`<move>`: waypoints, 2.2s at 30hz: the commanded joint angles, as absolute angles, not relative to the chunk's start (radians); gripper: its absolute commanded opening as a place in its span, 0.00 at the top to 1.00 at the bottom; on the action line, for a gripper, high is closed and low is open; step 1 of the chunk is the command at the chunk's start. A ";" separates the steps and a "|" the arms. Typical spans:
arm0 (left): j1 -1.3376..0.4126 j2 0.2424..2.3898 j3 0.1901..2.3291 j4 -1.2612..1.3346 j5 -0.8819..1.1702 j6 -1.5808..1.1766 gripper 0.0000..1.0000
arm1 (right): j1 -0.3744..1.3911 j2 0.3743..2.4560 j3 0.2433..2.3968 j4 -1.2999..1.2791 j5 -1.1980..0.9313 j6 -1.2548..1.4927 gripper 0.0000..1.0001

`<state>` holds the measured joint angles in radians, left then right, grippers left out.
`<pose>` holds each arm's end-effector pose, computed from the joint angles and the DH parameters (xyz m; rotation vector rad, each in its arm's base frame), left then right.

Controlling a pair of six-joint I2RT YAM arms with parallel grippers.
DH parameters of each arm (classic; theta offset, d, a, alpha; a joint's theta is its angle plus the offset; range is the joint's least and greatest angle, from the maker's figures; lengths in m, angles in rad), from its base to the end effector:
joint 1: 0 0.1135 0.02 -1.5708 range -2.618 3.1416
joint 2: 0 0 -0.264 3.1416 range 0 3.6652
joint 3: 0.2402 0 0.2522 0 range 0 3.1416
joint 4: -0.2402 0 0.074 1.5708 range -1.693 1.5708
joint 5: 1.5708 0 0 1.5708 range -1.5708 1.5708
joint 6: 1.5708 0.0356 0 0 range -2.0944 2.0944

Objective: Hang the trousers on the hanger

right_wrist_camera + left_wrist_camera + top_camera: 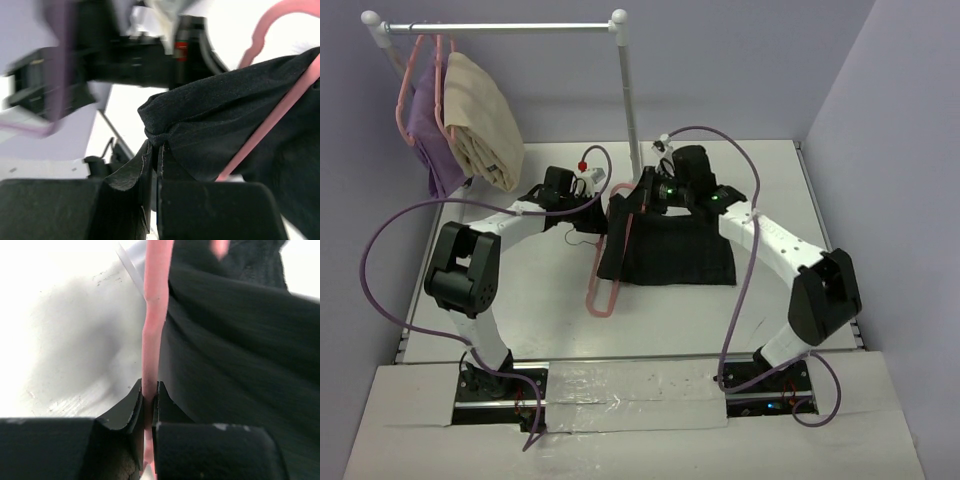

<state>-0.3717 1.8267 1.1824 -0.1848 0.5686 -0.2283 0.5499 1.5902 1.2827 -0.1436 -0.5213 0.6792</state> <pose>0.3554 -0.1591 0.1931 0.4494 2.4034 -0.9574 0.3072 0.2091 0.3148 -0.2228 2.1995 1.2631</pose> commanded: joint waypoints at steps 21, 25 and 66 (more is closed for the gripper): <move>-0.373 1.813 1.157 -0.232 0.368 -0.138 1.00 | 0.062 1.209 0.888 -0.221 -0.564 0.560 1.00; -0.373 1.806 1.152 -0.224 0.361 -0.140 1.00 | 0.008 1.236 0.896 -0.287 -0.529 0.506 1.00; -0.413 1.726 1.213 -0.181 0.310 -0.176 1.00 | -0.061 1.788 1.130 -0.166 -0.126 0.390 0.89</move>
<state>-0.4511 1.7916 1.2118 -0.1459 0.4316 -0.2520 -0.0078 1.7199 1.0851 -0.2581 -0.3553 0.4606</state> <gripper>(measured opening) 0.103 0.091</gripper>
